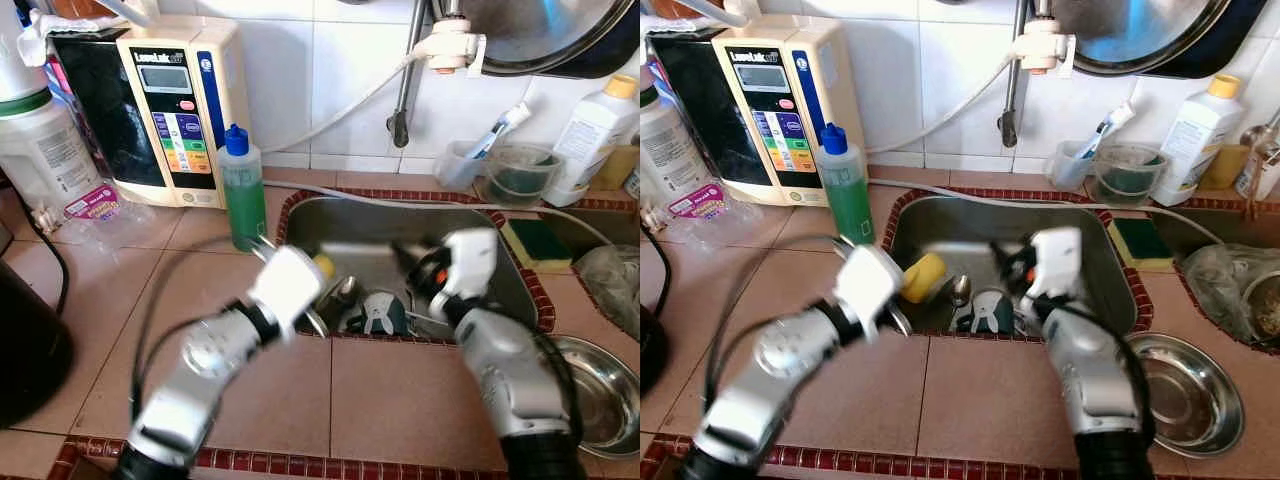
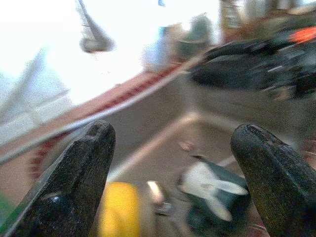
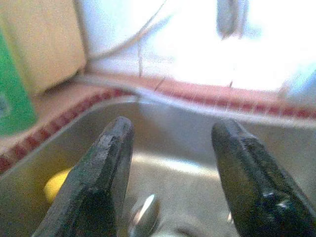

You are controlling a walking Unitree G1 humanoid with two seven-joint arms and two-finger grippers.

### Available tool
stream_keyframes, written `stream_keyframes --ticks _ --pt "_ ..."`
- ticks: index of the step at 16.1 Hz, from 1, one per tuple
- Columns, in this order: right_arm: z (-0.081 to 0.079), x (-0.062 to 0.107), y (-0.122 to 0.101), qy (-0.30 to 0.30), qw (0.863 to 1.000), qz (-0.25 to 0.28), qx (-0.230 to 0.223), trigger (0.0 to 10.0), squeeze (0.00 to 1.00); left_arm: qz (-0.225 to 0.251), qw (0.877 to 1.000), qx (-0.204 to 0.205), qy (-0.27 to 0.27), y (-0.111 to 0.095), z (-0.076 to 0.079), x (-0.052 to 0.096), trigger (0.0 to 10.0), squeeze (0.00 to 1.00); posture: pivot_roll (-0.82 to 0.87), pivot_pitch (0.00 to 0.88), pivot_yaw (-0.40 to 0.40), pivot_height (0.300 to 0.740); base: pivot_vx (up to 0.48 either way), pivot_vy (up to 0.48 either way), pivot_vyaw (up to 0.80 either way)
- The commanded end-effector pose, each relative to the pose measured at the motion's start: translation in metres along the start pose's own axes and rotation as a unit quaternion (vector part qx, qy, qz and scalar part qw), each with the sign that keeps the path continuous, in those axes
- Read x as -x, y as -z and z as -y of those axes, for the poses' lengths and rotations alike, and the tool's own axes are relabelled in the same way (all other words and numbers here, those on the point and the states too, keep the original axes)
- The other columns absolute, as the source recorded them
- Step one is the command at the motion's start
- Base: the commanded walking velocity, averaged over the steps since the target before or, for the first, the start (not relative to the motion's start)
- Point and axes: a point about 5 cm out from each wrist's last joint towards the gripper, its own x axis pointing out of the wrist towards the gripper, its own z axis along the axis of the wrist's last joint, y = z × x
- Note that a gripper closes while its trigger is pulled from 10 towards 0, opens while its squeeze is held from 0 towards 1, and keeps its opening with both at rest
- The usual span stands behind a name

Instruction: Kitchen organization

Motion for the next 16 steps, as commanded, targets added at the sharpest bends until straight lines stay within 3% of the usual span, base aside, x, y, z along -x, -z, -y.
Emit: stream_keyframes --ticks 1,5,8,13,16 --pt "0.002 -0.001 -0.012 0.009 0.999 0.03 0.007 10.0 1.0 -0.003 1.0 -0.004 -0.028 0.0 -0.008 0.0 10.0 0.0 -0.15 0.0 0.011 0.74 0.0 0.0 0.0" --pt "0.002 0.001 -0.016 0.042 0.997 0.064 0.025 10.0 1.0 -0.012 0.994 -0.014 -0.112 0.007 -0.028 0.002 10.0 0.0 -0.14 0.003 0.006 0.74 0.0 0.0 0.0" --pt "-0.003 0.0 -0.027 0.049 0.992 0.114 0.023 10.0 1.0 0.026 0.991 0.051 -0.119 0.002 -0.028 0.002 10.0 0.0 -0.14 0.0 0.001 0.74 0.0 0.0 0.0" --pt "-0.006 -0.002 -0.024 0.051 0.991 0.116 0.037 10.0 1.0 0.029 0.977 0.067 -0.198 0.01 -0.035 0.002 10.0 0.0 -0.13 0.0 -0.003 0.74 0.0 0.0 0.0" --pt "-0.007 -0.003 -0.023 0.052 0.99 0.12 0.043 10.0 1.0 0.027 0.973 0.078 -0.214 0.021 -0.028 0.003 10.0 0.0 -0.13 0.0 -0.003 0.74 0.0 0.0 0.0"
